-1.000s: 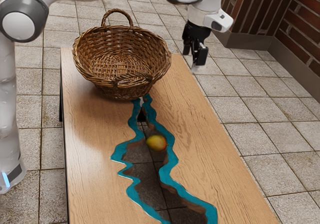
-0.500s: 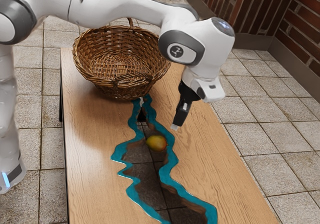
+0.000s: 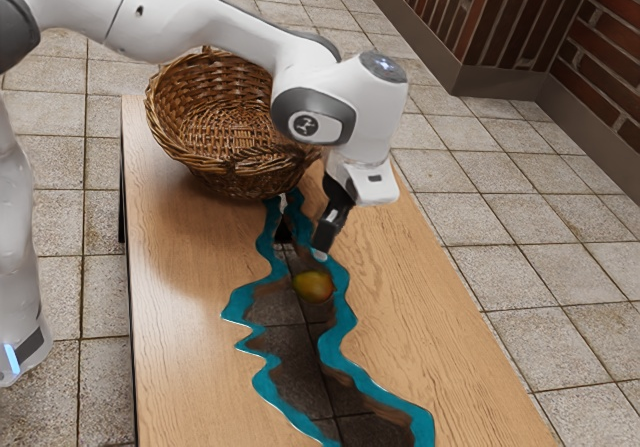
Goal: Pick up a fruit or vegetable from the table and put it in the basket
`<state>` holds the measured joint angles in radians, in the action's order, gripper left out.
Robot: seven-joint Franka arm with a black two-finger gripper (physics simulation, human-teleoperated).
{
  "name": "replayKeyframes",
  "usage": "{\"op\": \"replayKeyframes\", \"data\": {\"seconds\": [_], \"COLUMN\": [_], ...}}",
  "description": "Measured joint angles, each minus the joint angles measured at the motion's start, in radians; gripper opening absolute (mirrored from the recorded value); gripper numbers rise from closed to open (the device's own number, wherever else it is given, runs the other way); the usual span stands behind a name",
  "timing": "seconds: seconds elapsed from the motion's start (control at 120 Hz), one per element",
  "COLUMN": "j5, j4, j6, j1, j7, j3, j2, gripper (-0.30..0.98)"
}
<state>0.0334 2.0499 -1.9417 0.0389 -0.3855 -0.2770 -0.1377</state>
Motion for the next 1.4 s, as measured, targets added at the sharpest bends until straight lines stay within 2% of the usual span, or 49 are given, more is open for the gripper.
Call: {"op": "replayKeyframes", "data": {"seconds": [0.425, 0.917, 1.008, 1.1, 1.217, 1.4], "j5": [-0.065, -0.078, -0.013, 0.022, 0.046, 0.046], "j4": [0.099, 0.174, 0.19, 0.196, 0.197, 0.196], "j6": [-0.157, -0.201, -0.217, -0.232, -0.247, -0.263], "j1": [-0.002, -0.001, -0.005, 0.0, 0.013, 0.016], "j7": [-0.095, -0.147, -0.153, -0.158, -0.163, -0.169], "j3": [-0.033, -0.034, -0.036, -0.043, -0.057, -0.06], "j2": [-0.001, 0.004, 0.002, 0.002, 0.006, 0.006], "gripper": [0.68, 0.68, 0.68, 0.68, 0.68, 0.68]}}
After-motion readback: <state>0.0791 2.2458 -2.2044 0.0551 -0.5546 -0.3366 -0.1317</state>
